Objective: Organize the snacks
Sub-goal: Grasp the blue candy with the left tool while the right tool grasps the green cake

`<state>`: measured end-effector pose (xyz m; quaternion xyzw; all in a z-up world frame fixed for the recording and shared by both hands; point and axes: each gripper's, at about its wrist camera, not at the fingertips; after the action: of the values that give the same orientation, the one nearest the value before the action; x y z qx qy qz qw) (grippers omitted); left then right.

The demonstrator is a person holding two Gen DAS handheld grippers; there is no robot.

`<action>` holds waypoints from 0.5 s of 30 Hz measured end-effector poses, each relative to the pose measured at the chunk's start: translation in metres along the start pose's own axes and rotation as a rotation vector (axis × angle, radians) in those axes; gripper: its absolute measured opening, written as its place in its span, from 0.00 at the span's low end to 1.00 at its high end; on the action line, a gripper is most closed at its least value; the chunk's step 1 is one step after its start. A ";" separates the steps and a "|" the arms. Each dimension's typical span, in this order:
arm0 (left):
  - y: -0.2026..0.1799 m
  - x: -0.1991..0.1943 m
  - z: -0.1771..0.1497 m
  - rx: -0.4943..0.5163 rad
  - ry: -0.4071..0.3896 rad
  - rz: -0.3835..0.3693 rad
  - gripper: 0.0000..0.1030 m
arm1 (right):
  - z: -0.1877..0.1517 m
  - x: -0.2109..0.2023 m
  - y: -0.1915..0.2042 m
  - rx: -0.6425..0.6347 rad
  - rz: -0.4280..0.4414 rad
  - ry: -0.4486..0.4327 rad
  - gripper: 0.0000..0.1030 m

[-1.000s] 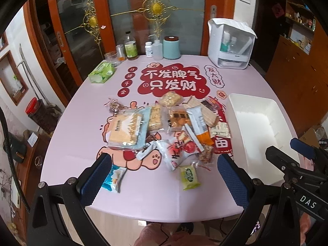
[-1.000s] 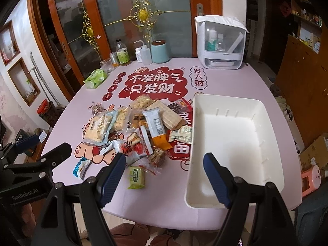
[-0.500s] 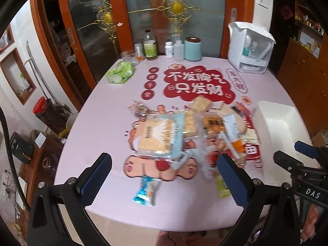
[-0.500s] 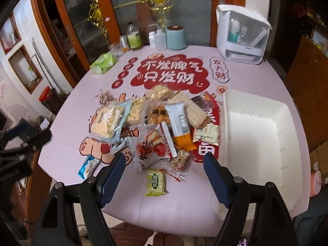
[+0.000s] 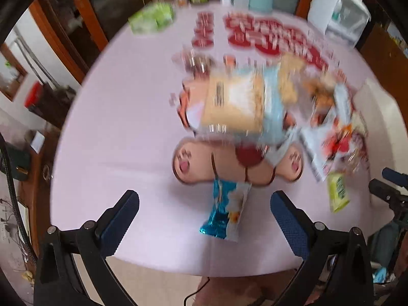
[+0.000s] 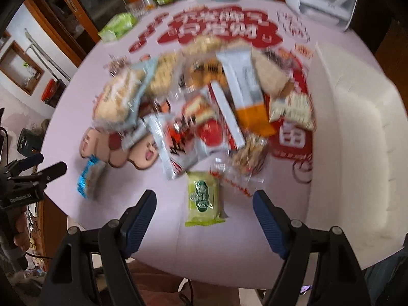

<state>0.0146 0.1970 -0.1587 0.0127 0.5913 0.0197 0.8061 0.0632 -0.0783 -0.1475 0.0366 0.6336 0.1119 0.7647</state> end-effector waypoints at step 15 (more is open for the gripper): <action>-0.012 0.089 -0.025 0.050 0.193 -0.088 0.95 | -0.009 0.061 0.011 -0.019 -0.065 0.091 0.60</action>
<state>0.0179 0.1892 -0.2518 0.0049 0.6665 -0.0291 0.7449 0.0639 -0.0548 -0.2054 0.0037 0.6675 0.0945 0.7385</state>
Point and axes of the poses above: each gripper's, at about its wrist camera, not at the fingertips, and x roughly the way its jaws point, y to its left, z to its top, and after that the axes turned 7 degrees about x, right-handed
